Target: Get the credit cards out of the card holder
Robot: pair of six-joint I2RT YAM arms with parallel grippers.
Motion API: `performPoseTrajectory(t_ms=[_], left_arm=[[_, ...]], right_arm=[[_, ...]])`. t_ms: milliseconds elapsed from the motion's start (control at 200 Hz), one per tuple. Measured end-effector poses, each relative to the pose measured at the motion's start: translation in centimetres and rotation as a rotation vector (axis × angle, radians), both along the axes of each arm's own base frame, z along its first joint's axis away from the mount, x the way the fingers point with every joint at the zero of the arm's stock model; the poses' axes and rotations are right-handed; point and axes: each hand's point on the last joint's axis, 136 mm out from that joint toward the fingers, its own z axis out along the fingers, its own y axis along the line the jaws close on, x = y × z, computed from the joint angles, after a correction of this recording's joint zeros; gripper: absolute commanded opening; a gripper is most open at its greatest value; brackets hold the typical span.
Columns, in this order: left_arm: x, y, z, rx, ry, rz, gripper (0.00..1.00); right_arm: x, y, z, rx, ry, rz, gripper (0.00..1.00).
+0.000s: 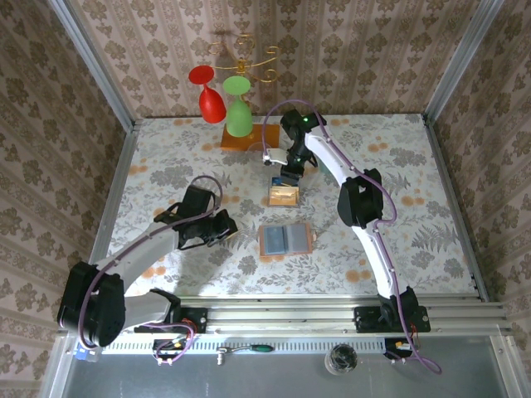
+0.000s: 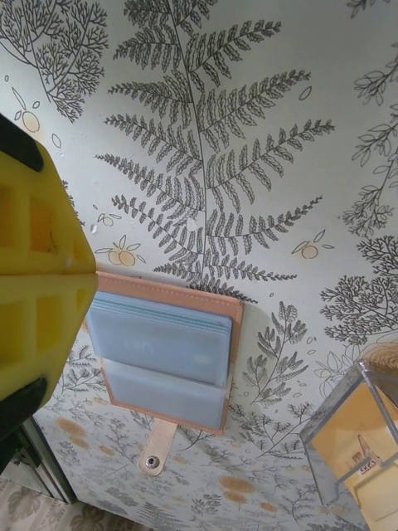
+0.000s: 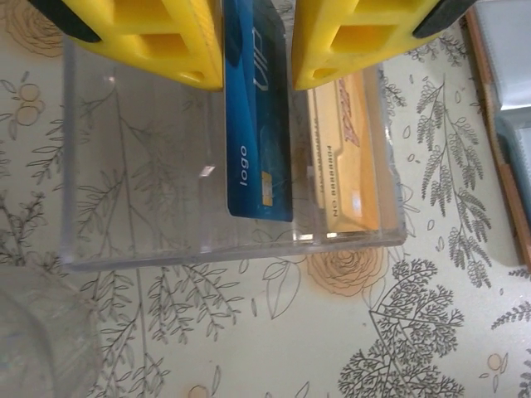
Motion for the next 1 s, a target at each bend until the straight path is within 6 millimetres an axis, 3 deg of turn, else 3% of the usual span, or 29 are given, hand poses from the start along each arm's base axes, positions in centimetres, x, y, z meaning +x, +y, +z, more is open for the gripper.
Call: performPoseTrajectory(t_ms=[230,435,680,1000], left_arm=[[0.1,0.0,0.0,0.001,-0.002,-0.003,0.07],[0.1,0.0,0.0,0.0,-0.002,-0.003,0.07],[0.2,-0.1,0.1,-0.003,-0.008,-0.003,0.07],[0.5,-0.3,0.2,-0.011,-0.02,-0.004,0.07]], right_arm=[[1.2,-0.2,2.2,0.031,-0.067,-0.028,0.26],[2.5,-0.3,3.5,0.035,-0.139,-0.064,0.11],[3.3,-0.4,2.1,0.017,-0.161,-0.082,0.08],[2.5,-1.2,-1.1,-0.029,-0.109,-0.096,0.1]])
